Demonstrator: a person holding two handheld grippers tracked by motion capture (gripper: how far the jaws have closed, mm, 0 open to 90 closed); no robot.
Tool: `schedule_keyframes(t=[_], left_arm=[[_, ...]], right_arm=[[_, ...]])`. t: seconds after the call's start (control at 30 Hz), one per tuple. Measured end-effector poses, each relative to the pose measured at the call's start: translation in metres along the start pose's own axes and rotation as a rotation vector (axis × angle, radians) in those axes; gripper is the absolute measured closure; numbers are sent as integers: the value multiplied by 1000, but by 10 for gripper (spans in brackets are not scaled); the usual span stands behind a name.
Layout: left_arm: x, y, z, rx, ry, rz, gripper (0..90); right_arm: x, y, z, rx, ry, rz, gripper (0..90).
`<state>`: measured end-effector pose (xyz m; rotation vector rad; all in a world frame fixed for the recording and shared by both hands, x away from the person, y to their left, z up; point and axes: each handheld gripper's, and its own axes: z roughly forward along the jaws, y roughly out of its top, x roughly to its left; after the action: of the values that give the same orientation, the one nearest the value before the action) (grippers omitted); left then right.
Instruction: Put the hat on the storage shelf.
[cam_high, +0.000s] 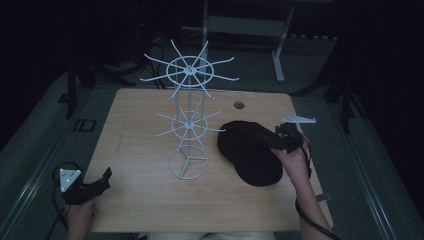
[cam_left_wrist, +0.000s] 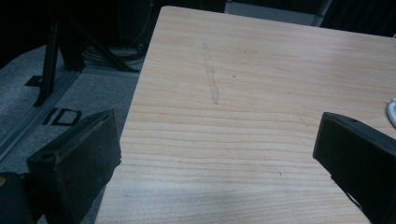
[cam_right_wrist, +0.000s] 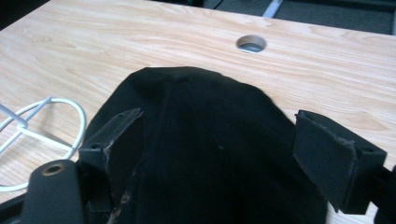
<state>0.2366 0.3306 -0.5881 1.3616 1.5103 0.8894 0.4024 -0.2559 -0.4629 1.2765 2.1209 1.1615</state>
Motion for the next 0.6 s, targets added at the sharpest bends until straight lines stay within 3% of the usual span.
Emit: schedule_keyframes(t=[0.37, 0.6], left_arm=[[0, 0, 0, -7, -5, -3, 14], [1, 0, 0, -3, -6, -1, 14]], right_arm=[[16, 10, 41, 60, -9, -51, 215], [18, 10, 66, 114, -12, -41, 223]])
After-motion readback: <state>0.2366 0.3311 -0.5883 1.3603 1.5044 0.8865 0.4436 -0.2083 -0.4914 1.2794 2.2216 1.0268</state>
